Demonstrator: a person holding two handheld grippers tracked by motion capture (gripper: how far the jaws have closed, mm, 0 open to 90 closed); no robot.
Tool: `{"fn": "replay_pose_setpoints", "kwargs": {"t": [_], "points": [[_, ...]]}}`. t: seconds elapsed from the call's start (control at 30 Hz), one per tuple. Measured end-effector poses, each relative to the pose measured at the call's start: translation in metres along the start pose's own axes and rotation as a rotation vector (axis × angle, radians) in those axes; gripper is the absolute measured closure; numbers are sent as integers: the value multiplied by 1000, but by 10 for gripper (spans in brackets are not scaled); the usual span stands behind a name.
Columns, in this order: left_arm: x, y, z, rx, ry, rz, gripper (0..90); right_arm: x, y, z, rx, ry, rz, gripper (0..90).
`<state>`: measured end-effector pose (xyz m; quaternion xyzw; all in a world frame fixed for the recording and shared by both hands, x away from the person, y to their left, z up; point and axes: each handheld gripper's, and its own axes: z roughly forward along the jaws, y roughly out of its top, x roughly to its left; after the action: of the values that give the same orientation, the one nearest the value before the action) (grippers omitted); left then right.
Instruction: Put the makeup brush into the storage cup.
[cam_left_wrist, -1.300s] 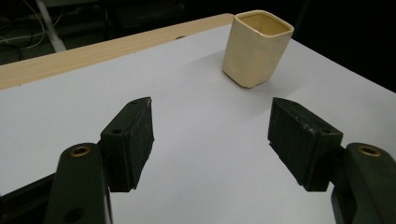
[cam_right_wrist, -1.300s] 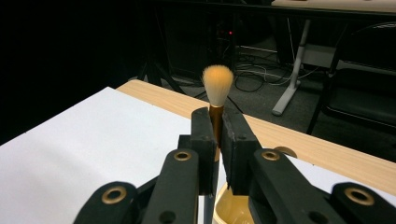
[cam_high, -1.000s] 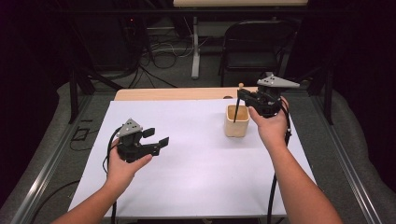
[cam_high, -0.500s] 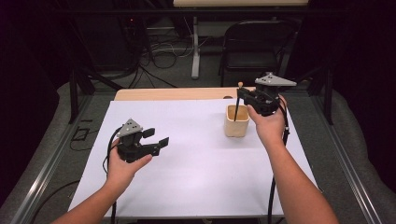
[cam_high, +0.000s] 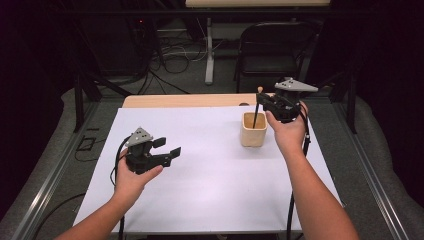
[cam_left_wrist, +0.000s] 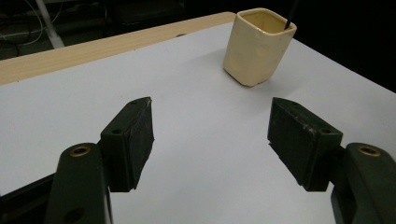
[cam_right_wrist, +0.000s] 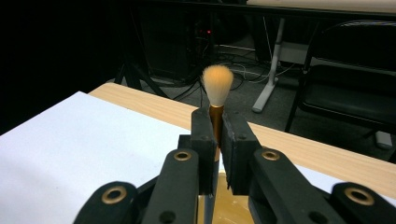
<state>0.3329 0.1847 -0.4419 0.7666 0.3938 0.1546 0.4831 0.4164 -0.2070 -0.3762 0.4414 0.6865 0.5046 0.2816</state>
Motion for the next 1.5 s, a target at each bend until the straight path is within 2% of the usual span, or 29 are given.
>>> {"fn": "replay_pose_setpoints", "kwargs": {"t": [0.67, 1.5], "points": [[1, -1, 1, 4, -2, -2, 316, -11, -4, 6, 6, -60, 6, 838], [2, -2, -1, -2, 1, -8, 317, -9, -6, 10, 13, -72, -10, 838]]}}
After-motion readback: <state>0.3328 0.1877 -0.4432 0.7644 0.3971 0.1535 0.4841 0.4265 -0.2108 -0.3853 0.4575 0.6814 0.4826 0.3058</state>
